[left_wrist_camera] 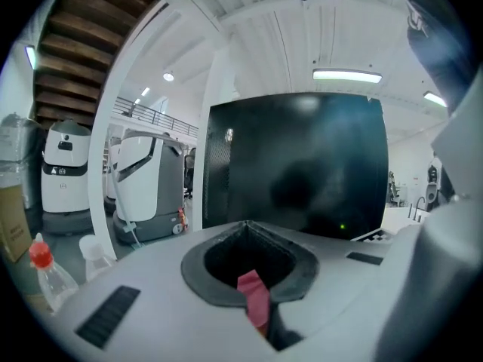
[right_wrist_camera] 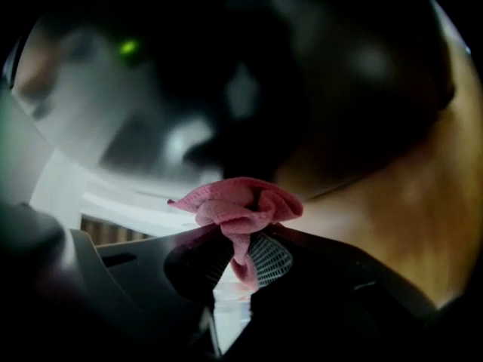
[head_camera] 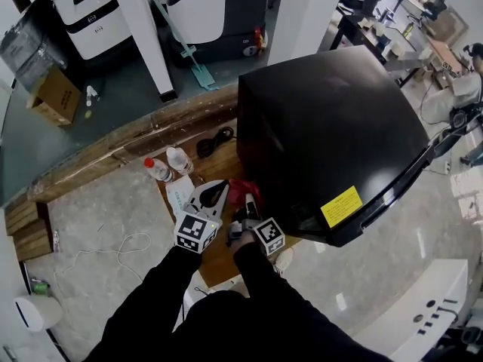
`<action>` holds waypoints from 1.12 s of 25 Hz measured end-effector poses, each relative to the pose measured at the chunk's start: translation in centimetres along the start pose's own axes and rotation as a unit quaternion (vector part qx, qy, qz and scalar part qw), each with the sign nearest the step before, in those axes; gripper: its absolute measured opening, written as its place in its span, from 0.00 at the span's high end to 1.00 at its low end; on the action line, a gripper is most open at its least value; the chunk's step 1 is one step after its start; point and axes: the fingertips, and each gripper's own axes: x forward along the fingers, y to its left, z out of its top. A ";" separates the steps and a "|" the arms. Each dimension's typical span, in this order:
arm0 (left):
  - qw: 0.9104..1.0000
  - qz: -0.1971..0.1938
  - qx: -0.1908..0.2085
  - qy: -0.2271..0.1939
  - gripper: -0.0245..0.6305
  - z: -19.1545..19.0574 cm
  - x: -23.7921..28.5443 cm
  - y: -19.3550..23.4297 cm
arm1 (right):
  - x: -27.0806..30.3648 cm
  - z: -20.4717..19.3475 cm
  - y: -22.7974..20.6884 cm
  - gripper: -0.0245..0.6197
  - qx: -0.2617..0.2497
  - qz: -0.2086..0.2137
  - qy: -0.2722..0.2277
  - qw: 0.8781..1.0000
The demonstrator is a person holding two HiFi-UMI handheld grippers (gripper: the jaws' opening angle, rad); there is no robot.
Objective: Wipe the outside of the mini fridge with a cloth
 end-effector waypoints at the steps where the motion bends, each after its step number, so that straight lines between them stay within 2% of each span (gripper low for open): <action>1: 1.000 0.001 0.004 -0.009 0.95 1.3 -0.2 0.3 | 0.4 -0.6 2.7 0.87 -0.006 0.024 0.011 1.000; 5: 0.998 0.007 0.026 -0.054 0.95 7.4 -1.4 1.2 | 0.9 -1.0 12.8 0.87 -0.018 0.104 0.023 0.994; 10: 0.993 0.034 0.048 -0.104 0.95 14.0 -3.7 2.7 | 0.7 0.0 21.2 0.87 -0.068 0.135 0.020 0.988; 13: 0.991 0.051 0.050 -0.116 0.95 16.0 -4.5 3.6 | 2.0 0.6 24.3 0.87 -0.055 0.144 0.010 0.988; 17: 0.992 0.049 0.048 -0.110 0.95 16.6 -3.9 3.8 | 3.6 2.2 25.6 0.87 -0.023 0.148 -0.010 0.989; 21: 0.993 0.044 0.051 -0.099 0.95 15.9 -3.0 3.8 | 3.8 2.2 25.1 0.87 0.008 0.158 -0.029 0.987; 25: 0.995 0.040 0.048 -0.080 0.95 13.9 -2.4 4.3 | 4.3 1.8 22.4 0.87 0.029 0.137 -0.039 0.989; 28: 0.997 0.026 0.050 -0.050 0.95 11.4 -1.1 4.0 | 4.8 1.6 19.7 0.87 0.030 0.117 -0.041 0.992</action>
